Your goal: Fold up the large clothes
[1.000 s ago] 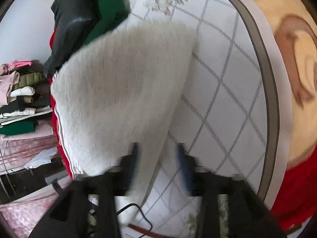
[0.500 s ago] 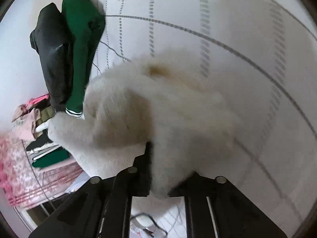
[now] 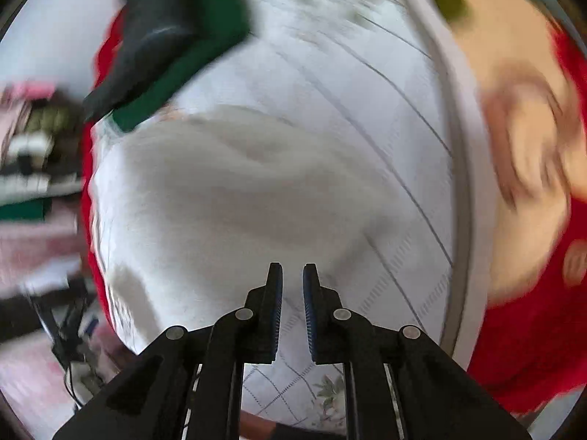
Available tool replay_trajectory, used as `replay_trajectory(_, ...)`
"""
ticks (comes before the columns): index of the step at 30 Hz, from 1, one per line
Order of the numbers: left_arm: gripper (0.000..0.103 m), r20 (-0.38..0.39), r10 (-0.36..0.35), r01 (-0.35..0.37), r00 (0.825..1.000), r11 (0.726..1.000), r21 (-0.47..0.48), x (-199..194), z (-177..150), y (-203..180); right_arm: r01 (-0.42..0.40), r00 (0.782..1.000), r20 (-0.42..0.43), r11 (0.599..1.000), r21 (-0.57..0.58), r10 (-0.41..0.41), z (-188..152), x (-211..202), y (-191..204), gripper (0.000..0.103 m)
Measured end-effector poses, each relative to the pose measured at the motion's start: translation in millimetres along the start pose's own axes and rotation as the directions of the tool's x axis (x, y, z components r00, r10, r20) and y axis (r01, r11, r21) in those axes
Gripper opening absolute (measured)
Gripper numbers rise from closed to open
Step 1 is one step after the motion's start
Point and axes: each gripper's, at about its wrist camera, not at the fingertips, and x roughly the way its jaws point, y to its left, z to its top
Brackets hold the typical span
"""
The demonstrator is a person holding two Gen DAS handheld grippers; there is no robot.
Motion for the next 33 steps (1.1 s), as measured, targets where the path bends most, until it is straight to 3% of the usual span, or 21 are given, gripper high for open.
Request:
replay_trajectory(4,0.093,-0.046,-0.093,0.093,0.995,0.996,-0.004,10.1,-9.0,-50.7,-0.003,0.997,-0.074,0.987,-0.162,-0.009,49.3,40.9,84.9,0.015)
replay_trajectory(7,0.093,-0.081,-0.112,0.114,0.99,0.993,0.016,23.5,-15.6,-90.4,0.068,0.997,-0.033,0.973,-0.221,-0.077,87.9,80.3,121.6,0.014)
replay_trajectory(9,0.093,-0.071,-0.115,0.118,0.991,0.992,0.037,29.8,-17.6,-113.2,0.184,0.982,0.009,0.961,-0.208,-0.186,115.2,108.3,124.1,0.014)
replay_trajectory(11,0.093,-0.053,-0.094,0.098,0.994,0.992,0.078,37.6,-19.1,-135.3,0.223,0.971,-0.043,0.96,-0.171,-0.233,137.8,148.4,121.8,0.01)
replay_trajectory(14,0.093,-0.071,-0.047,0.056,0.996,0.989,0.137,63.4,-21.3,-162.4,0.242,0.963,-0.08,0.958,-0.153,-0.256,152.4,169.7,119.3,0.009)
replay_trajectory(16,0.095,-0.071,0.011,0.002,0.997,0.985,0.173,83.3,-21.3,-169.6,0.274,0.95,-0.092,0.94,-0.203,-0.297,154.4,166.1,130.8,0.009)
replay_trajectory(18,0.096,-0.085,0.015,-0.001,0.996,0.986,0.168,95.4,-16.2,-163.3,0.273,0.95,-0.088,0.932,-0.237,-0.301,151.4,149.1,139.1,0.01)
replay_trajectory(20,0.096,-0.102,0.008,0.009,0.995,0.986,0.165,103.2,-10.3,-155.6,0.204,0.971,-0.067,0.944,-0.258,-0.228,144.1,122.9,149.4,0.011)
replay_trajectory(21,0.097,-0.11,0.002,0.016,0.994,0.986,0.164,106.1,-7.4,-151.8,0.127,0.987,-0.061,0.953,-0.276,-0.15,137.2,107.6,156.6,0.011)
replay_trajectory(23,0.097,-0.115,0.001,0.019,0.993,0.985,0.171,109.6,-4.4,-149.1,0.04,0.995,-0.078,0.948,-0.316,-0.067,127.7,100.0,167.2,0.011)
replay_trajectory(24,0.097,-0.114,0.005,0.016,0.993,0.984,0.179,111.2,-3.5,-149.3,0.002,0.99,-0.134,0.932,-0.362,-0.054,120.6,110.4,176.5,0.011)
replay_trajectory(25,0.097,-0.113,0.009,0.012,0.994,0.982,0.187,112.5,-2.9,-150.0,-0.01,0.983,-0.173,0.923,-0.384,-0.061,115.1,121.4,185.4,0.011)
replay_trajectory(27,0.096,-0.114,0.015,0.008,0.993,0.981,0.196,116.6,-1.4,-149.5,0.04,0.951,-0.256,0.891,-0.452,-0.173,106.6,169.3,192.5,0.01)
replay_trajectory(29,0.096,-0.118,0.018,0.006,0.993,0.981,0.195,122.4,0.1,-146.0,0.072,0.943,-0.258,0.886,-0.458,-0.21,109.6,201.2,192.8,0.006)
replay_trajectory(33,0.096,-0.124,0.012,0.008,0.992,0.988,0.157,125.4,5.5,-132.2,0.109,0.927,-0.259,0.857,-0.503,-0.27,119.4,211.6,206.9,0.004)
